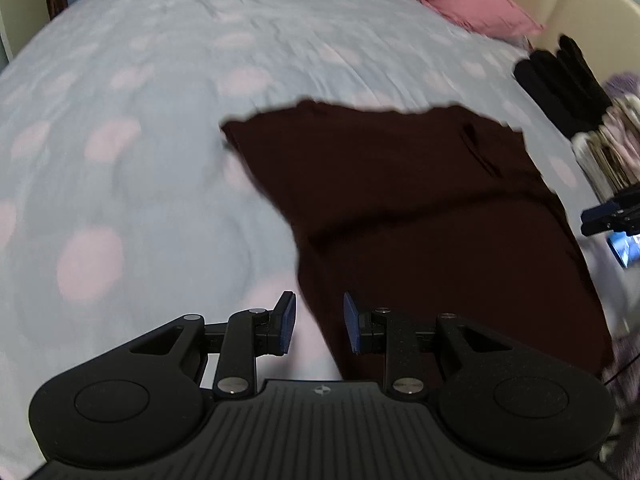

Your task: Fold clothes

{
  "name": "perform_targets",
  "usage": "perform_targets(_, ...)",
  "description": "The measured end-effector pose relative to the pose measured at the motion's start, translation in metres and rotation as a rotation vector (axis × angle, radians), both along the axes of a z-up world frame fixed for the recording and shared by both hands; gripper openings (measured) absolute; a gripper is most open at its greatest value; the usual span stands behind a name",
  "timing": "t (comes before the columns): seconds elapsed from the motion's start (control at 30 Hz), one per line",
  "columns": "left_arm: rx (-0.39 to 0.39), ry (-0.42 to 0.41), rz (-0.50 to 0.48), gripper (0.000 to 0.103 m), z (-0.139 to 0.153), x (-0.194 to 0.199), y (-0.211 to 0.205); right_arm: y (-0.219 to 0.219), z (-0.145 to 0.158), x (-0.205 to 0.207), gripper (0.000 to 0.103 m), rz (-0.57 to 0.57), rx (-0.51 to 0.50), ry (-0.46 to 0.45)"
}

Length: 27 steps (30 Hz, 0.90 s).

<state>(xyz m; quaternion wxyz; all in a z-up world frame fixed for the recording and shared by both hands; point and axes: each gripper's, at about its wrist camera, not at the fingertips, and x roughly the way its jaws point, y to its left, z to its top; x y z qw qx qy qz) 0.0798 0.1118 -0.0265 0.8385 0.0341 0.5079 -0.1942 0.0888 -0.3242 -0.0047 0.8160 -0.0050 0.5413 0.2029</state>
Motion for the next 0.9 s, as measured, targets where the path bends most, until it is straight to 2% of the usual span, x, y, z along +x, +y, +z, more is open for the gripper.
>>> perform_targets(0.13, -0.022, 0.068, -0.056, 0.024, -0.002, -0.039, 0.003, -0.003, -0.006, -0.039, 0.043, 0.016, 0.03, 0.044)
perform_targets(0.23, -0.044, 0.131, -0.091, 0.024, -0.006, -0.063, 0.009, -0.011, -0.018, -0.066, 0.045, -0.014, 0.061, 0.139)
perform_targets(0.37, -0.05, 0.216, -0.138, 0.037, -0.015, -0.09, 0.009, -0.016, -0.027, -0.097, 0.045, -0.007, 0.074, 0.216)
perform_targets(0.43, -0.039, 0.239, -0.154, 0.037, -0.018, -0.1, 0.007, -0.016, -0.03, -0.108, 0.045, 0.008, 0.067, 0.249)
perform_targets(0.7, -0.01, 0.301, -0.196, 0.038, -0.037, -0.109, -0.007, -0.016, -0.047, -0.131, 0.045, 0.005, 0.041, 0.337)
perform_targets(0.9, -0.012, 0.321, -0.163, 0.038, -0.05, -0.106, -0.003, -0.012, -0.063, -0.129, 0.042, -0.01, 0.045, 0.365)
